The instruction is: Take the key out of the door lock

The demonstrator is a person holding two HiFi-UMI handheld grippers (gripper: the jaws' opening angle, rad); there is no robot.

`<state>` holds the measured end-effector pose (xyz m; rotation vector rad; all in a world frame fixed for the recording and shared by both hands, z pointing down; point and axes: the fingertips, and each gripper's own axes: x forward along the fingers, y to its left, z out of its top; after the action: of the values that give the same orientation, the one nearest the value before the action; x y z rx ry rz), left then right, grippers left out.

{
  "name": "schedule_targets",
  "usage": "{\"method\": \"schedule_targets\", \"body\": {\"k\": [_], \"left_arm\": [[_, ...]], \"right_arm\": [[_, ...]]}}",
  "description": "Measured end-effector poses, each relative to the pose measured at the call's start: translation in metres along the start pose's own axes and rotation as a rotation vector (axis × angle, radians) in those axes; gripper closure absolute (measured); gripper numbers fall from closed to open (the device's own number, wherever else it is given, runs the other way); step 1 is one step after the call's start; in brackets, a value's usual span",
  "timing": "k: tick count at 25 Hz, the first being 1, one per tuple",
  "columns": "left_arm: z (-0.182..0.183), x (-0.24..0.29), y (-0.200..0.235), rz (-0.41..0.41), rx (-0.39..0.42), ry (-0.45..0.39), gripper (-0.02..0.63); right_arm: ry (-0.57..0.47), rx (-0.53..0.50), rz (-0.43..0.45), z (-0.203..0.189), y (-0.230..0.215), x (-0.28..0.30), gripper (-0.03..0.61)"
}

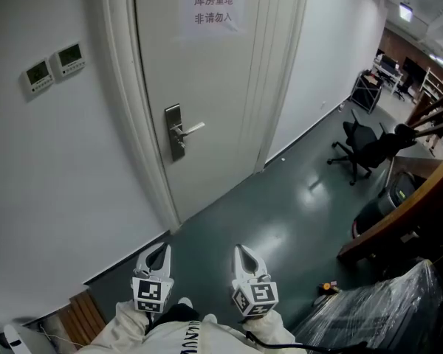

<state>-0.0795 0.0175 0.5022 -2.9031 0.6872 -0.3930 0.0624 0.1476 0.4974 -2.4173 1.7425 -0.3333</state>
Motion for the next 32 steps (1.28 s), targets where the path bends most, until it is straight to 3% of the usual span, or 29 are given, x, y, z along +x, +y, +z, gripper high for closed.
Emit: {"method": "schedule_targets", "body": {"k": [7,22,32], "left_arm": [[-0.005,0.051,0.034,0.034,-0.027,-0.001,0.614],[0.006,0.197,0.127,0.011,-0.059,0.003,0.614],[0.004,0.250,0.180,0.022,-0.090,0.006,0.614]], "right_arm": [[0.031,-0.019,0.031,0.001,-0.009,0.059,0.577],[0.082,-0.050,0.037,0.024,-0.031,0.234,0.577],[0.120,-0.068,0.053,0.026,-0.026,0.314,0.577]]}}
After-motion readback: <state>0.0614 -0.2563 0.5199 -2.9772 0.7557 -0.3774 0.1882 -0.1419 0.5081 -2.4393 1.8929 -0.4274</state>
